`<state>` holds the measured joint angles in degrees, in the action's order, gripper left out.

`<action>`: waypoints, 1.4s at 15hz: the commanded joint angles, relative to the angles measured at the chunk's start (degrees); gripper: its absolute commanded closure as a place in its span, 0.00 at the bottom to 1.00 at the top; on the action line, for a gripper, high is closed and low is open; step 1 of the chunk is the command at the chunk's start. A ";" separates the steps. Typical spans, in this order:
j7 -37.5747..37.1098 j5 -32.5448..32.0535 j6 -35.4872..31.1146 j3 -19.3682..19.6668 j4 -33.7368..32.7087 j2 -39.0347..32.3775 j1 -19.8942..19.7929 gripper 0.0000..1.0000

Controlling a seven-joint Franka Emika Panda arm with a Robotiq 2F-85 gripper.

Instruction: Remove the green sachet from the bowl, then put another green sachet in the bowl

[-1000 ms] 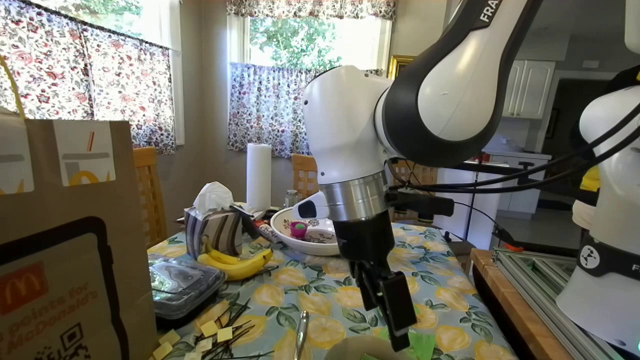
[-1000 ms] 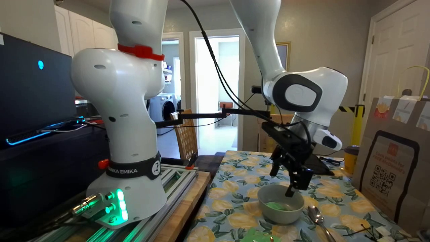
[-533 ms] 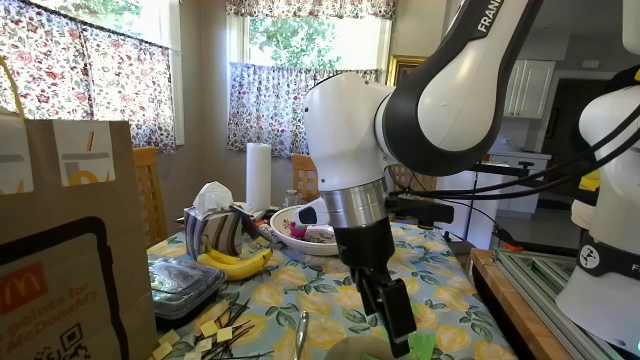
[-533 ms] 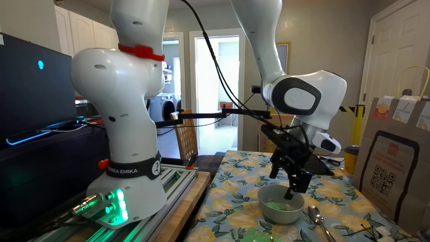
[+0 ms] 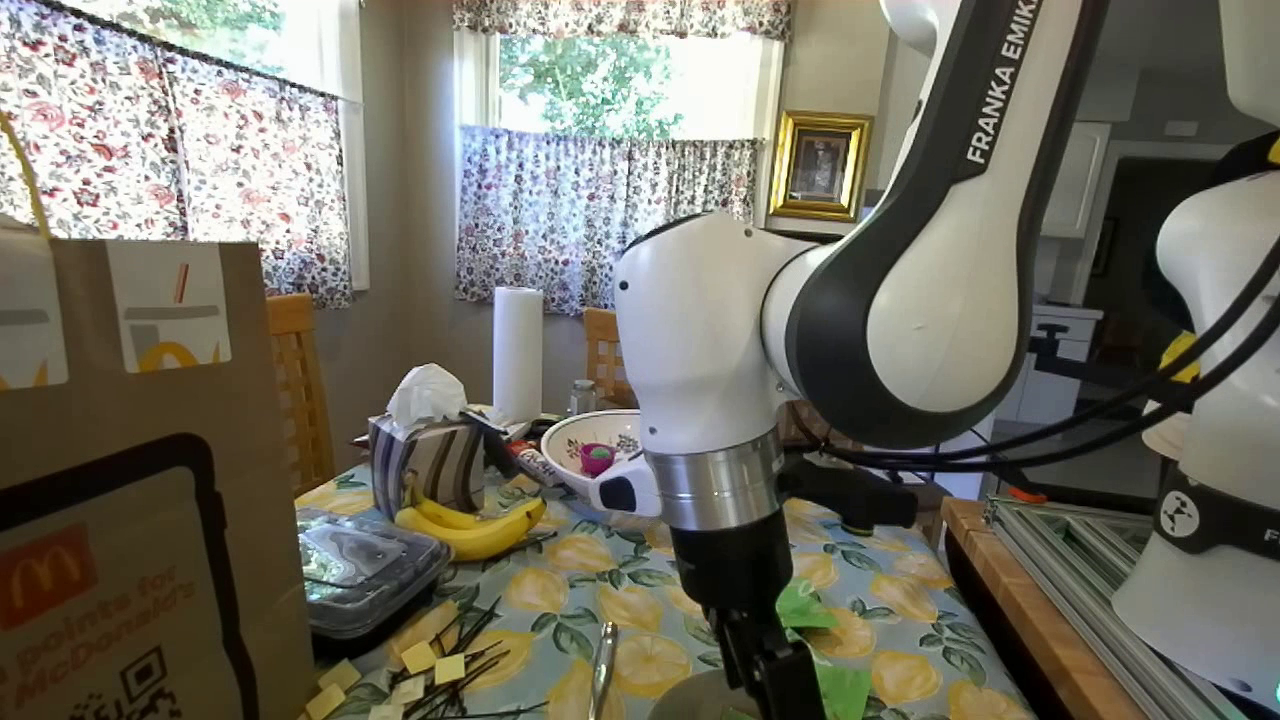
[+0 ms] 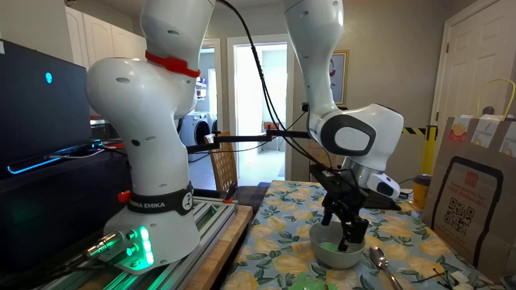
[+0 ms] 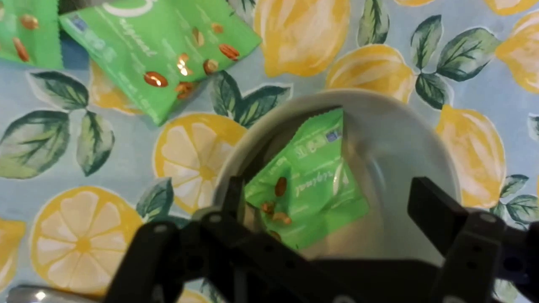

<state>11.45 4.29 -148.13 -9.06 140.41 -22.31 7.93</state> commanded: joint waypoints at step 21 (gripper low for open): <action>-13.46 -12.52 -3.89 2.63 0.90 -0.73 6.36 0.97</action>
<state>-1.05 -8.38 -151.26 -5.30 139.07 -26.64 14.32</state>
